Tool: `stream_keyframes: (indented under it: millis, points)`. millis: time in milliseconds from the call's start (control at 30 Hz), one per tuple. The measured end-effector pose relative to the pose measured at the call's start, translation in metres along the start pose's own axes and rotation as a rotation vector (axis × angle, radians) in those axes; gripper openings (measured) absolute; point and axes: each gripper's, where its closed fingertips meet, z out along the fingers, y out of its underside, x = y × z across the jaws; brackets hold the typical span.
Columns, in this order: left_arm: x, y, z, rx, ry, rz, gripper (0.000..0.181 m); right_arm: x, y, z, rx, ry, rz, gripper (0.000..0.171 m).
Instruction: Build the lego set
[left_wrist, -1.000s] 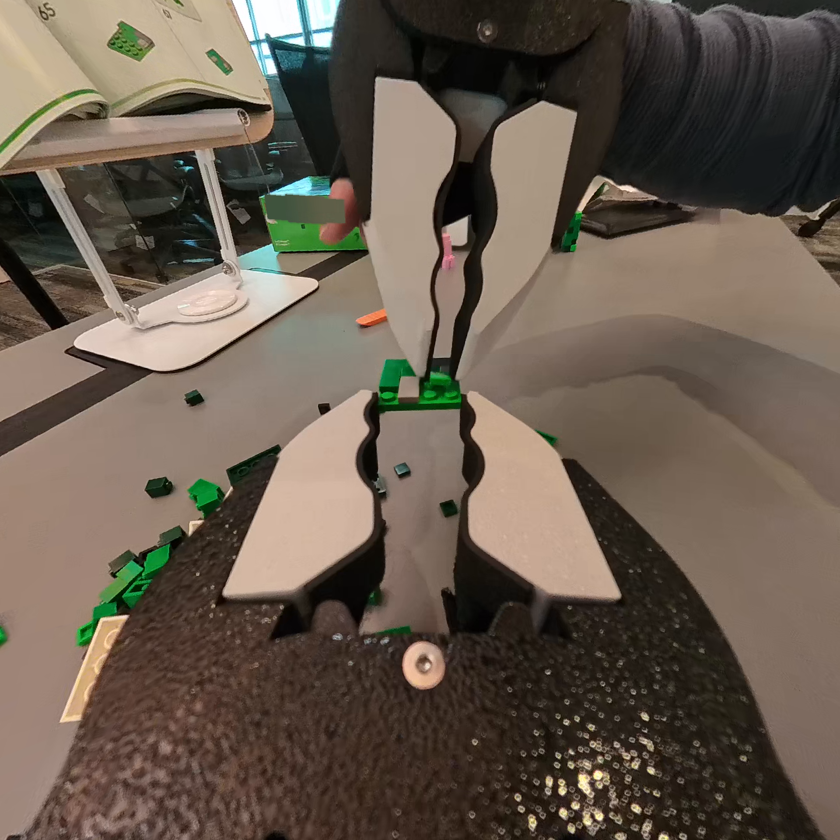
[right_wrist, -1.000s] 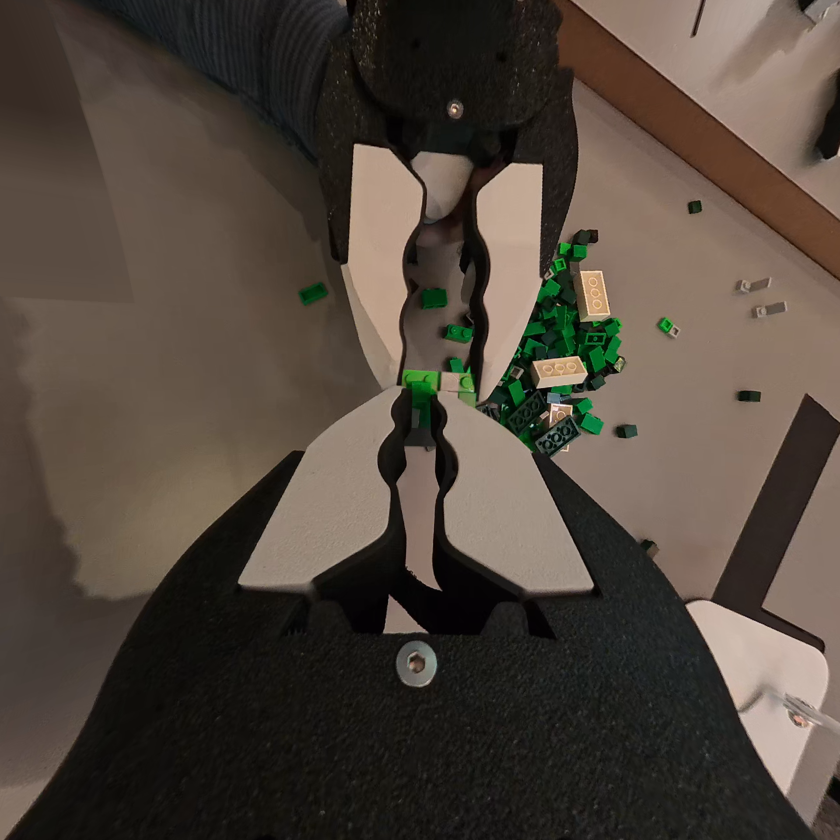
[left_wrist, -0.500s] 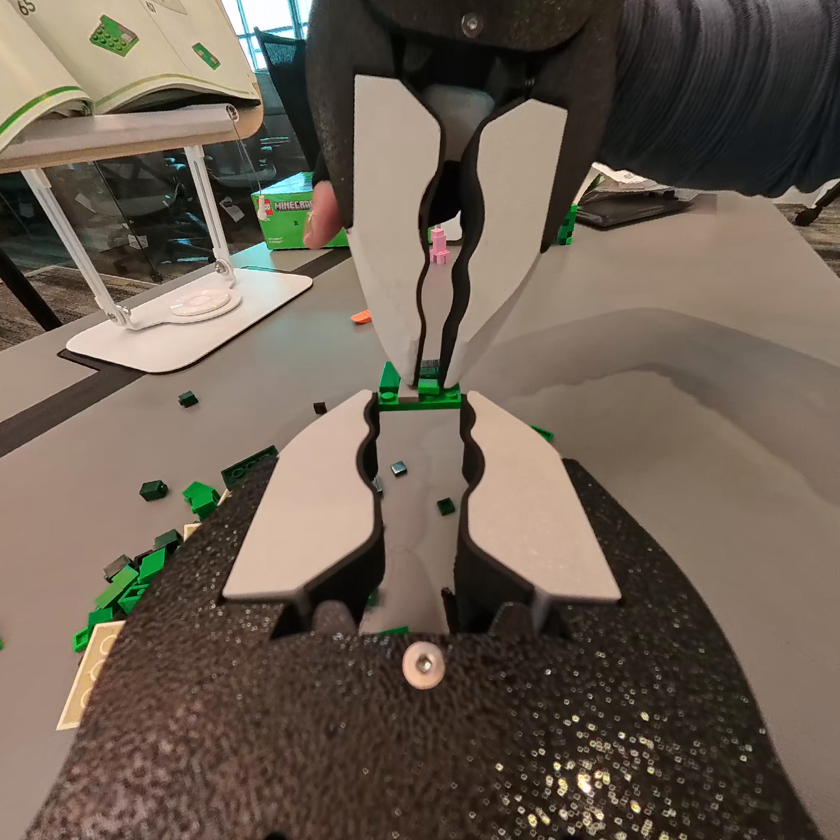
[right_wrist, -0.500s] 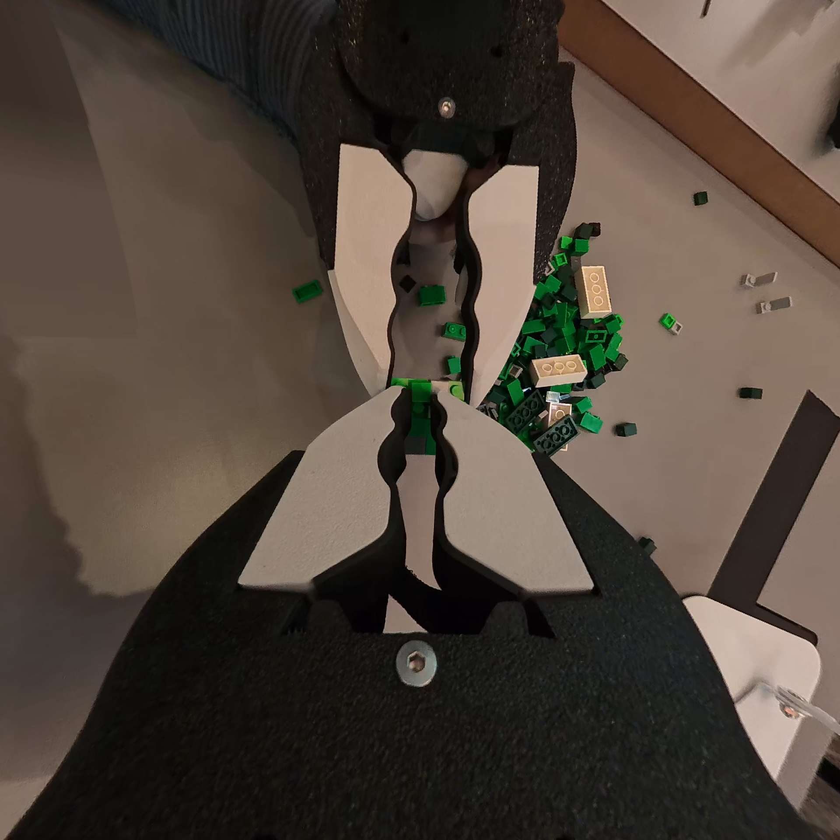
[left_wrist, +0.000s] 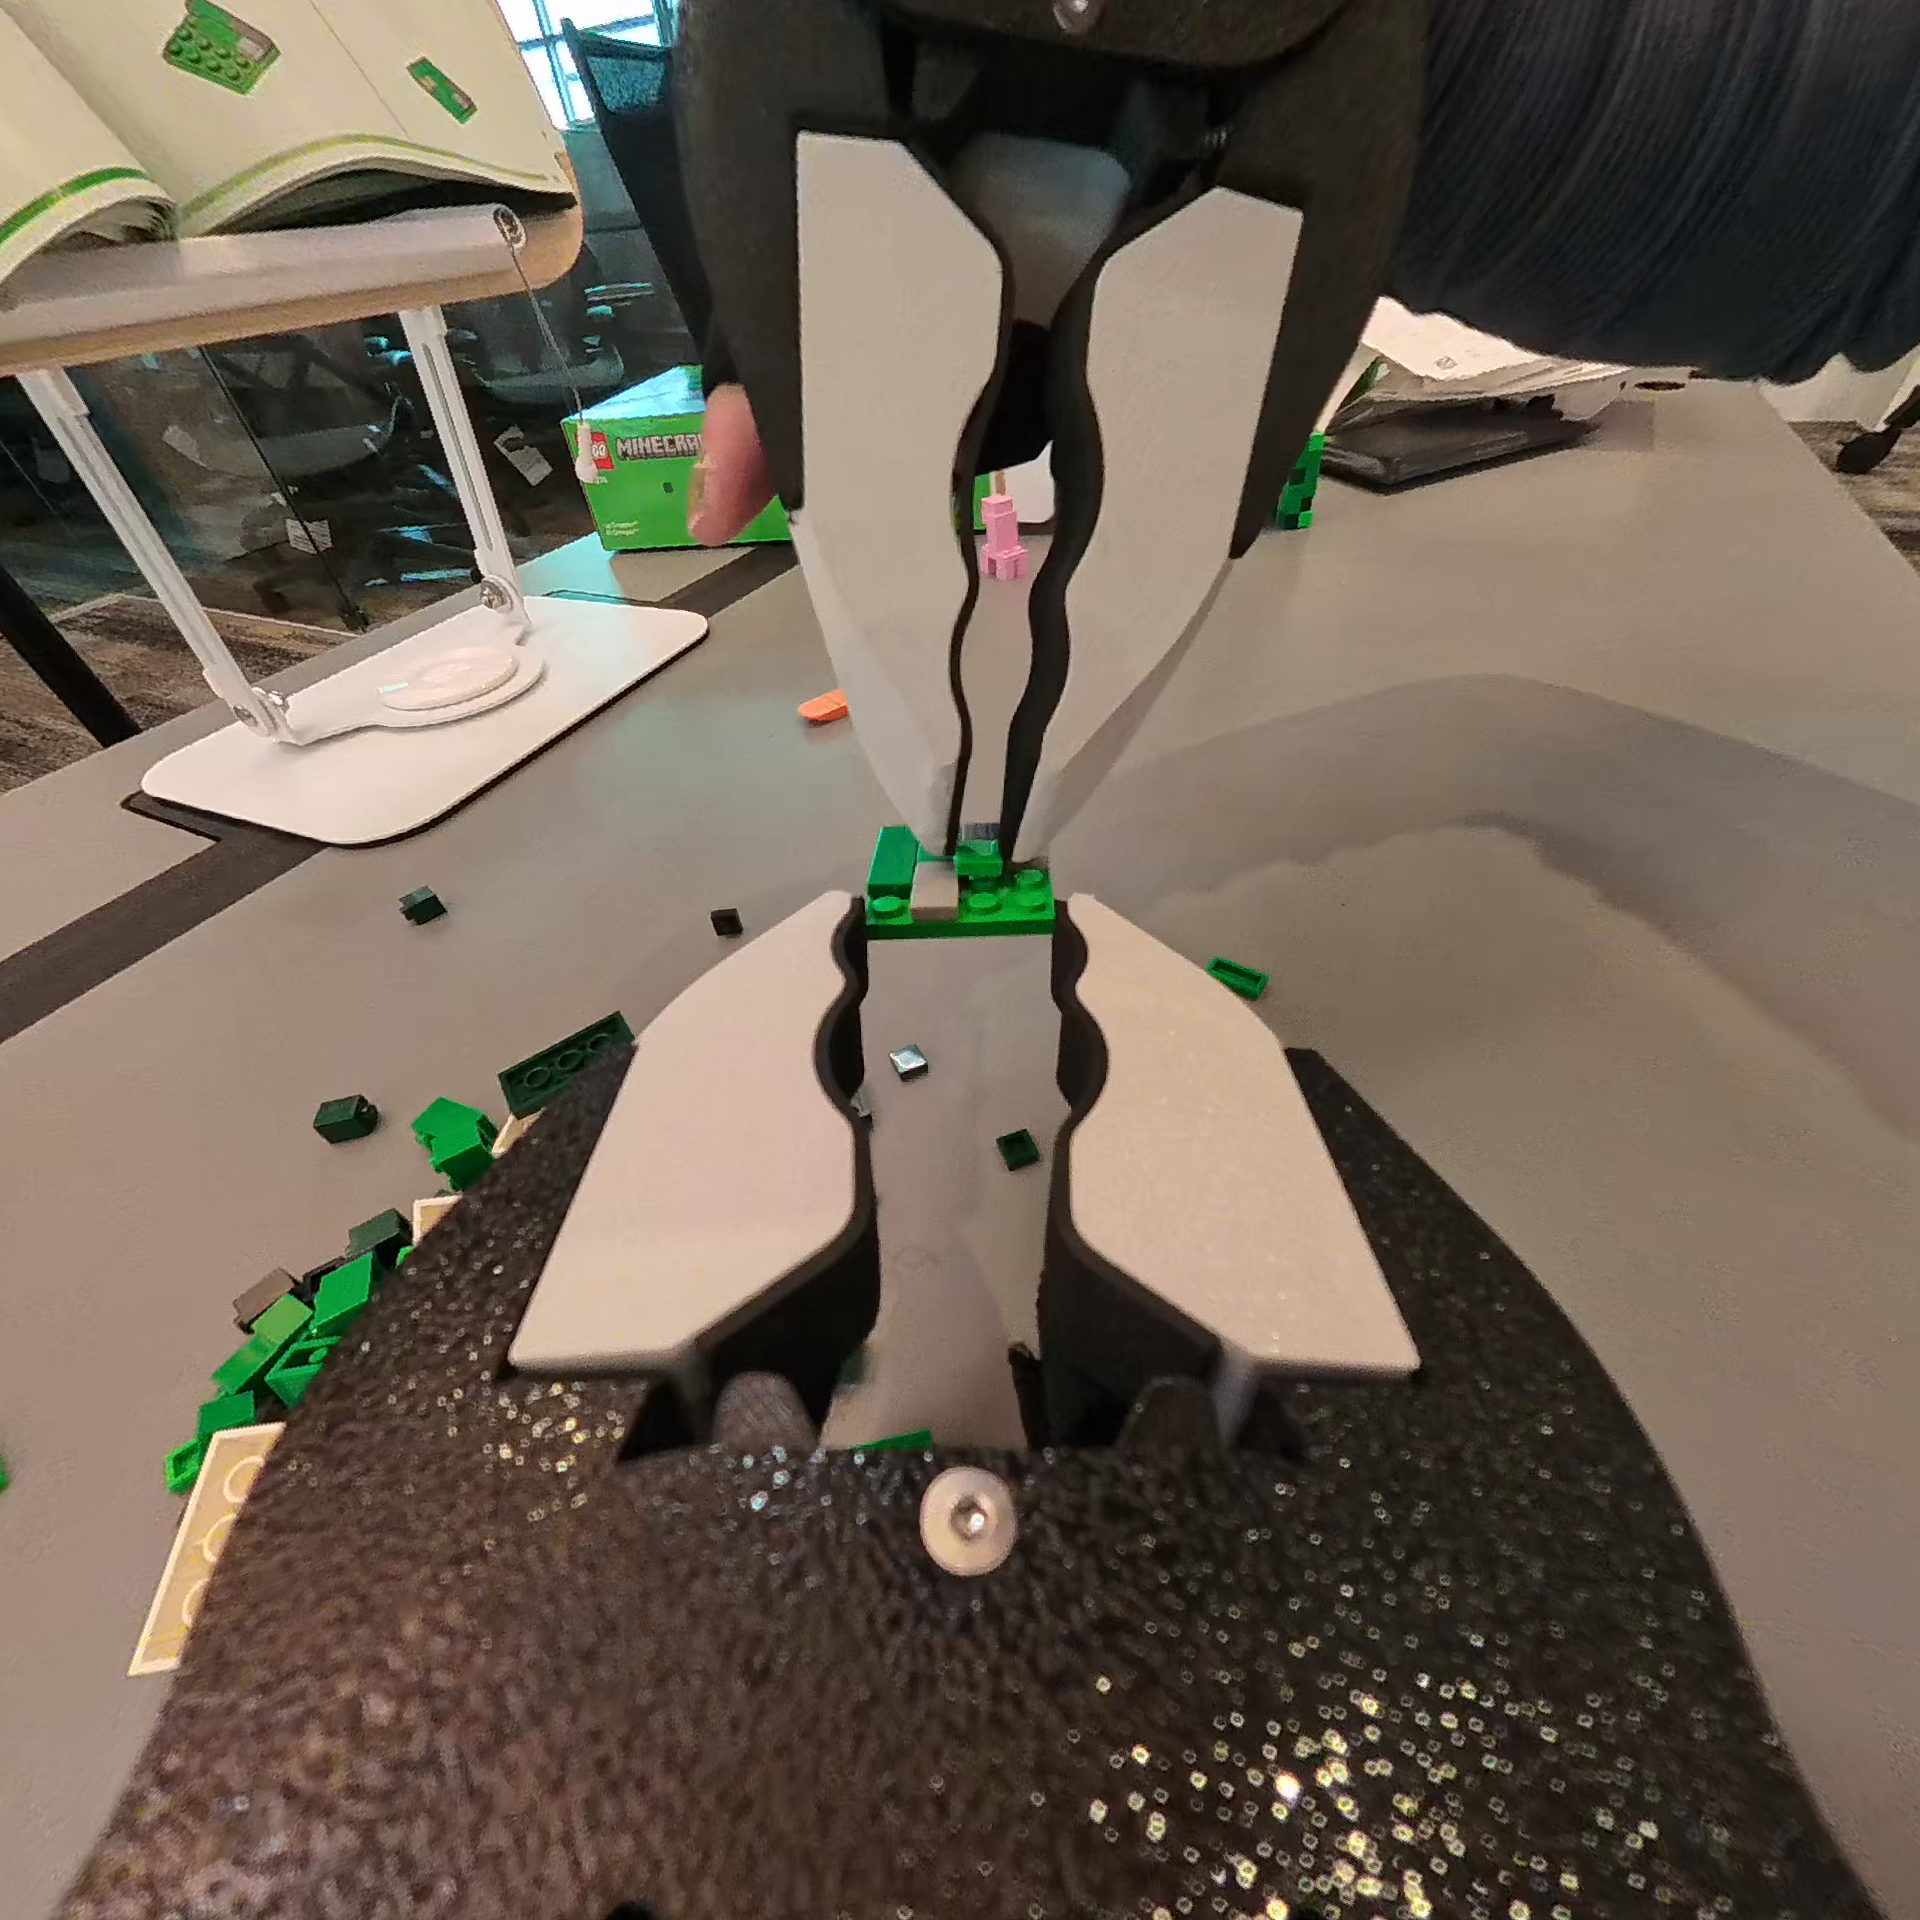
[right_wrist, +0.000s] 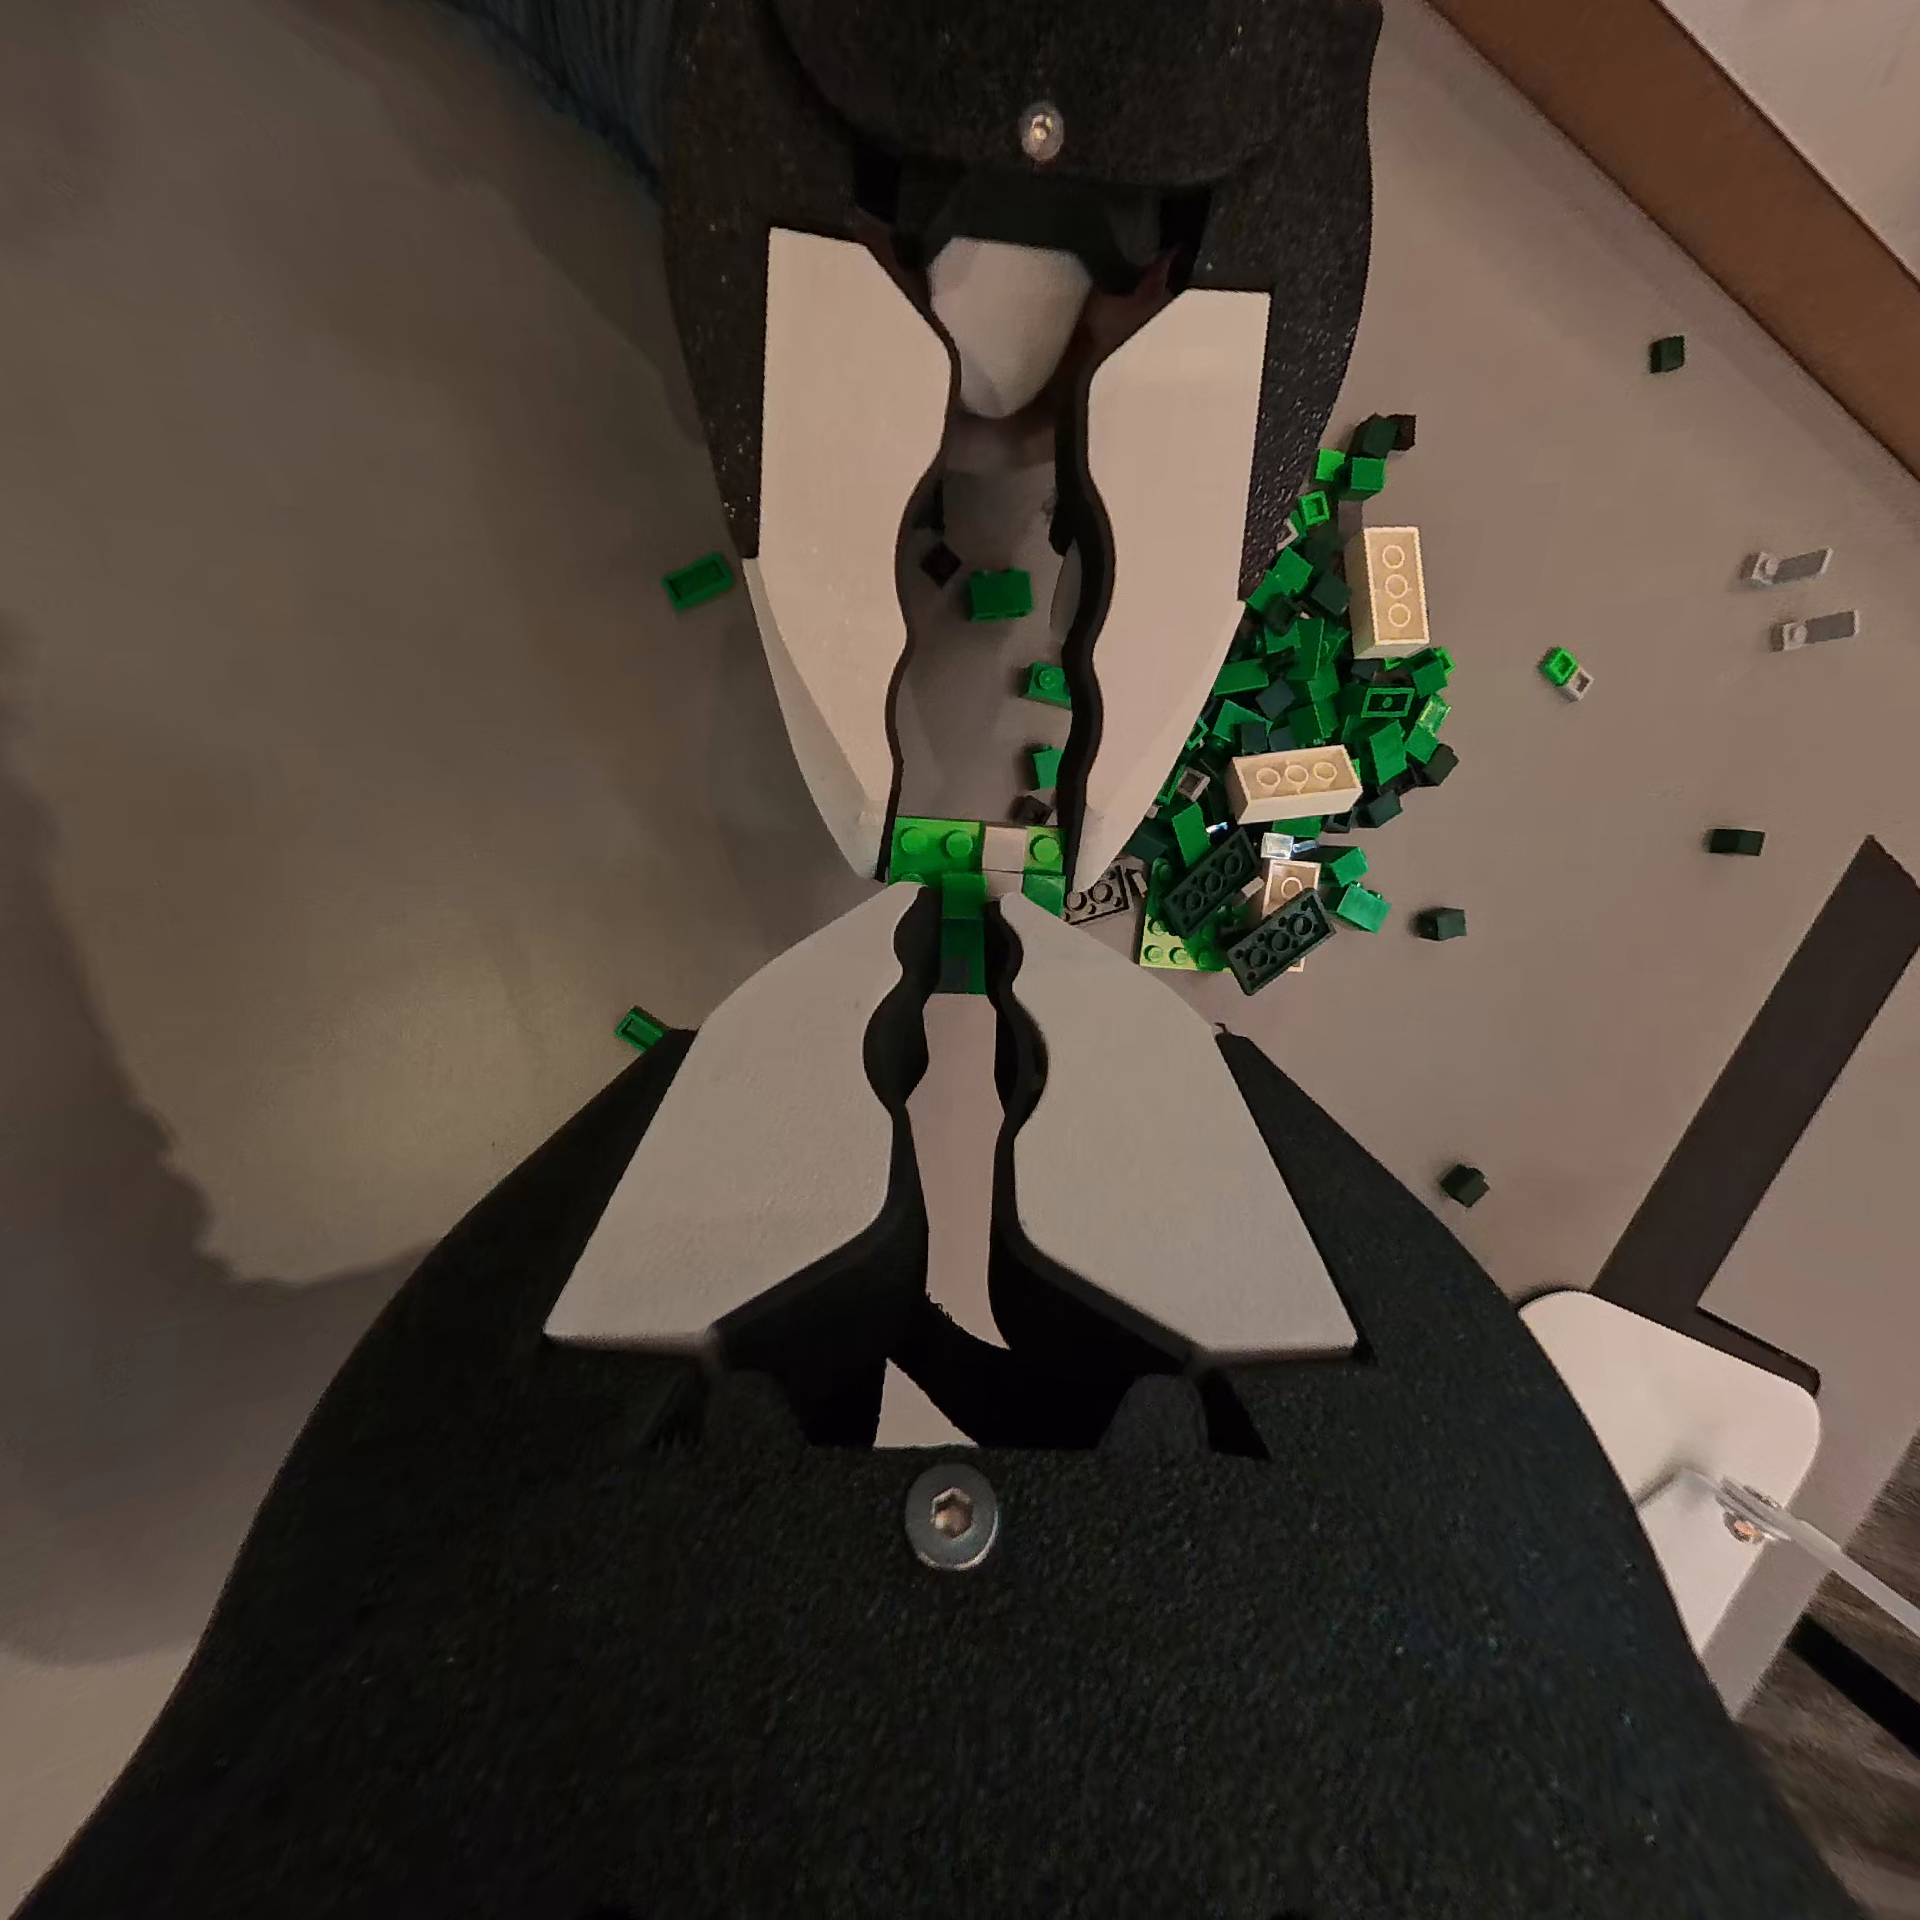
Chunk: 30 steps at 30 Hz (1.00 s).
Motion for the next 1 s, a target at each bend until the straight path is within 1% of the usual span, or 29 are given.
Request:
stream_keyframes:
  millis: [433,567,1000]
  points:
    - [0.0002,0.0004,0.0003,-0.003,0.002,0.003,0.033,-0.0006,-0.0002,0.0016,-0.016,-0.003,0.017,0.008]
    - [0.0001,0.0004,0.0002,-0.003,0.002,0.001,0.033,0.0012,-0.0003,0.0024,-0.025,0.008,0.022,0.011]
    - [0.0002,0.0008,0.0007,-0.006,0.004,0.003,0.033,0.0020,0.0004,0.0012,-0.017,0.008,0.065,0.014]
